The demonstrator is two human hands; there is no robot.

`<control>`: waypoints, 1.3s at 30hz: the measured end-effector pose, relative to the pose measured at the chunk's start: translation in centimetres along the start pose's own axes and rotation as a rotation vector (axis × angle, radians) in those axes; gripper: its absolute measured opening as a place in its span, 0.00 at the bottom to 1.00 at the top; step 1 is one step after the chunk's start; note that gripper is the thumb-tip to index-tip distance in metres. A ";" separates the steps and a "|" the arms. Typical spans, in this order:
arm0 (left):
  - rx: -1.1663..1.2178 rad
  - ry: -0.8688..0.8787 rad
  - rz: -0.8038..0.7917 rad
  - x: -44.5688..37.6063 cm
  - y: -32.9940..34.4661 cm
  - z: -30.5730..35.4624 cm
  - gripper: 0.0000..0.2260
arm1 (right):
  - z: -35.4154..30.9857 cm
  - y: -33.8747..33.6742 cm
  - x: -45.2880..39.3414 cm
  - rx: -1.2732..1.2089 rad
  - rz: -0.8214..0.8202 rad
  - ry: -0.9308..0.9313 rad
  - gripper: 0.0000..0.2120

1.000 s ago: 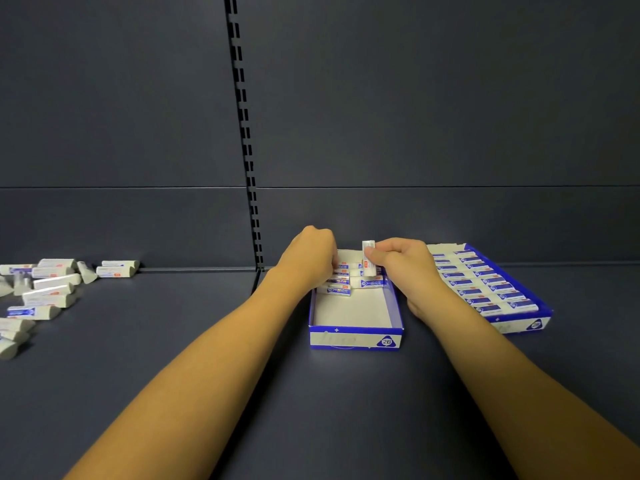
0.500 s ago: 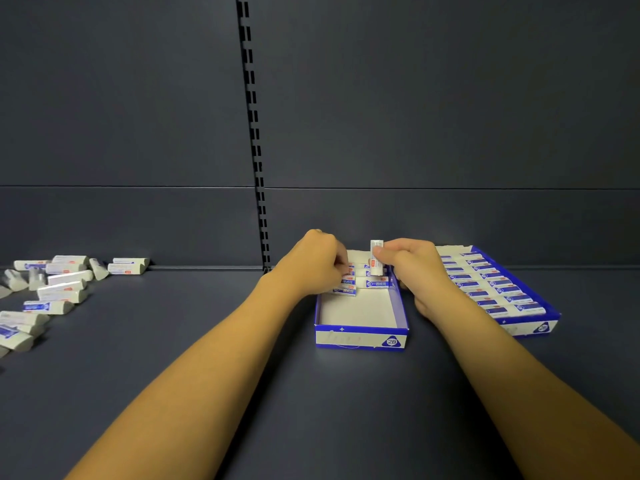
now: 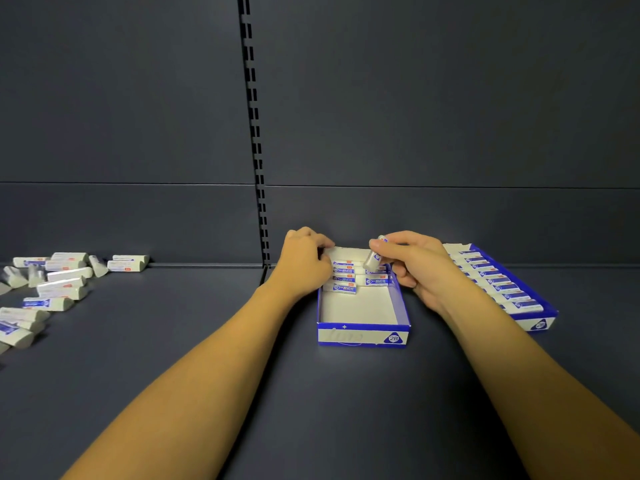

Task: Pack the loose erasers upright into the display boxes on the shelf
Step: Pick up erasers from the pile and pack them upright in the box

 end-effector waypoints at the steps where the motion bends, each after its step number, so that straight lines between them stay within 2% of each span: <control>1: -0.003 0.000 0.002 0.0 0.0 0.0 0.17 | -0.2 0.0 0.1 -0.005 0.000 -0.013 0.13; 10: 0.012 -0.010 -0.002 0.2 0.3 0.0 0.16 | -0.5 -0.1 0.5 0.189 0.001 -0.016 0.12; 14: 0.018 -0.016 -0.015 0.2 0.4 0.0 0.17 | -1.0 0.2 0.7 0.331 -0.040 -0.095 0.07; 19: 0.027 -0.023 -0.019 0.3 0.2 0.0 0.17 | -1.8 0.2 0.4 0.637 -0.033 -0.251 0.02; 23: 0.030 -0.020 -0.023 0.2 0.3 0.0 0.16 | -2.0 1.2 0.4 0.858 -0.035 -0.370 0.09; 29: 0.026 -0.010 -0.032 0.2 0.3 0.0 0.16 | -1.8 2.6 0.6 1.005 -0.054 -0.459 0.07; 34: -0.021 0.104 -0.025 0.0 -0.4 0.8 0.11 | -1.8 2.9 0.6 1.084 -0.055 -0.495 0.06; 37: -0.029 0.228 -0.125 0.3 -0.6 2.4 0.04 | -1.8 2.9 0.5 1.069 -0.067 -0.491 0.05; 39: -0.039 0.279 -0.204 0.7 -0.4 3.3 0.03 | -1.7 3.0 0.6 1.067 -0.080 -0.495 0.06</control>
Point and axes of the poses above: each hand's wrist, its own x-axis away from the middle knuckle, its own y-axis out of the palm, z = x × y, the point moved 9 cm from there along -x, towards the middle knuckle, and after that the axes turned 7 degrees about z, right-handed, at the moved point
